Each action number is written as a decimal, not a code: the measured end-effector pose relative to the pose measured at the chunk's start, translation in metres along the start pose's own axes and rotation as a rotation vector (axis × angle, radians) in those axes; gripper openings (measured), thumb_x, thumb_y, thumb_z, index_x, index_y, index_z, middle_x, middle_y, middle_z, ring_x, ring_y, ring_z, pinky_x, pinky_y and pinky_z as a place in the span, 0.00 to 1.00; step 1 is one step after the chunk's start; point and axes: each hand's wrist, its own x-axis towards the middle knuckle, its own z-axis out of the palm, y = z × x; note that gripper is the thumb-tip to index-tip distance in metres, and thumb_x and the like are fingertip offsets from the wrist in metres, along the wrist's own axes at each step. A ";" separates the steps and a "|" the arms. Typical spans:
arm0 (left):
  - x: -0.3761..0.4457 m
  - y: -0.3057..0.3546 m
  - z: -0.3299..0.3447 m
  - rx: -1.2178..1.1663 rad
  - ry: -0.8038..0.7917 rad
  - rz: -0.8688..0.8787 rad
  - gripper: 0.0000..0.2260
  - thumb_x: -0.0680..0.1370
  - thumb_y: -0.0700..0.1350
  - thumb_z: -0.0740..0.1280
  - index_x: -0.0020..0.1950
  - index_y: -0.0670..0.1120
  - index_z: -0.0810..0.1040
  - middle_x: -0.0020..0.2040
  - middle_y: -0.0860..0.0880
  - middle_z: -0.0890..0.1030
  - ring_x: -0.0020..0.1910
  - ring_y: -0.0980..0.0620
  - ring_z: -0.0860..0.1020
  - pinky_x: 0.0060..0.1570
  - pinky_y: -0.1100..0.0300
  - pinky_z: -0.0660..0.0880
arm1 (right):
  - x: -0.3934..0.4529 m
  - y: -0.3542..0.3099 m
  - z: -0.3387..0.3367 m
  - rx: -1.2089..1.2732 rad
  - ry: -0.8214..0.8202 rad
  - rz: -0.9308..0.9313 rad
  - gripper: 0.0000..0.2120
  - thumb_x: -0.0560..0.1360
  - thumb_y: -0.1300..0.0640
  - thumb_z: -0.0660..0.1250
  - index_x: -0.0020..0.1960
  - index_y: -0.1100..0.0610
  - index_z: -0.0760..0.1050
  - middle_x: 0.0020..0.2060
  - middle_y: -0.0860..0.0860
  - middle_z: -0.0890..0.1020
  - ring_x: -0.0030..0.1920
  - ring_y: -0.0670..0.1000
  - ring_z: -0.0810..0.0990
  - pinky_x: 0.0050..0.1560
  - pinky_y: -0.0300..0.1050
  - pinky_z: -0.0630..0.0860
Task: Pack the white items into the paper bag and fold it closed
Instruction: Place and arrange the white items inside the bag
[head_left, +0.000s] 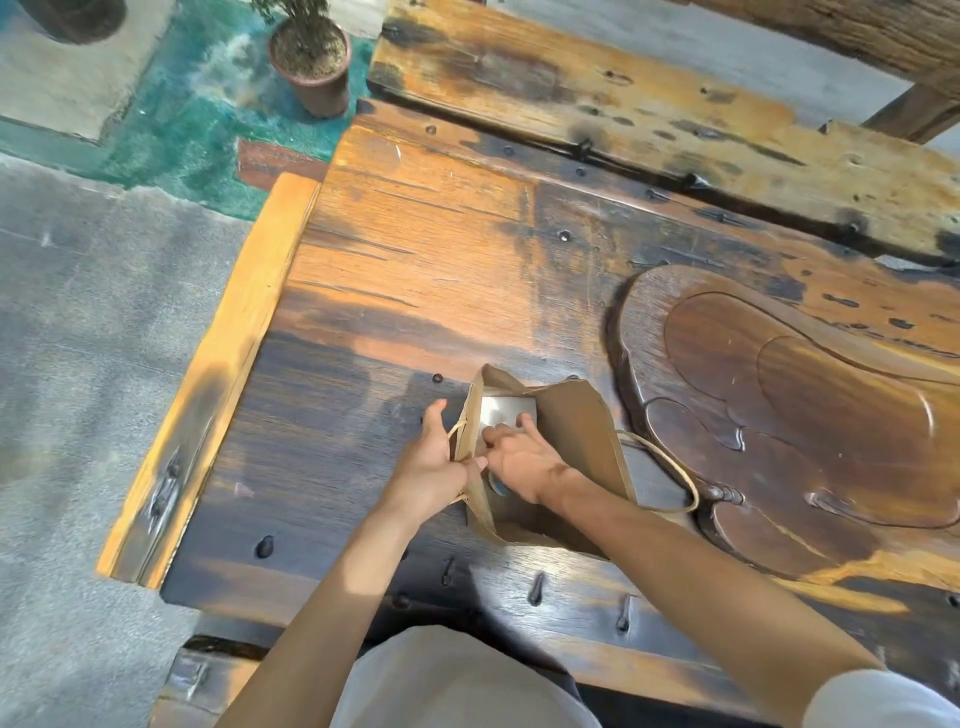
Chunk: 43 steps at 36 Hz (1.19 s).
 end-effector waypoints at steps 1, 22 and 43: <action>0.000 0.000 0.001 0.000 0.003 0.005 0.40 0.76 0.44 0.72 0.77 0.60 0.48 0.64 0.49 0.79 0.61 0.47 0.78 0.67 0.47 0.73 | -0.002 0.000 -0.001 0.002 -0.015 0.004 0.20 0.73 0.70 0.63 0.63 0.58 0.74 0.60 0.58 0.74 0.65 0.59 0.72 0.72 0.64 0.54; 0.004 0.000 -0.003 0.026 0.009 0.028 0.39 0.77 0.40 0.70 0.77 0.59 0.50 0.61 0.47 0.78 0.59 0.47 0.78 0.65 0.47 0.73 | -0.047 0.003 -0.023 -0.202 0.040 -0.352 0.26 0.72 0.70 0.65 0.68 0.53 0.68 0.47 0.54 0.74 0.51 0.57 0.78 0.63 0.58 0.65; -0.005 0.006 -0.004 0.067 0.021 0.054 0.38 0.78 0.40 0.70 0.79 0.55 0.50 0.62 0.49 0.78 0.59 0.50 0.76 0.59 0.55 0.71 | -0.009 0.003 0.005 -0.451 -0.054 -0.471 0.25 0.73 0.63 0.70 0.68 0.57 0.69 0.61 0.57 0.76 0.60 0.57 0.76 0.65 0.53 0.68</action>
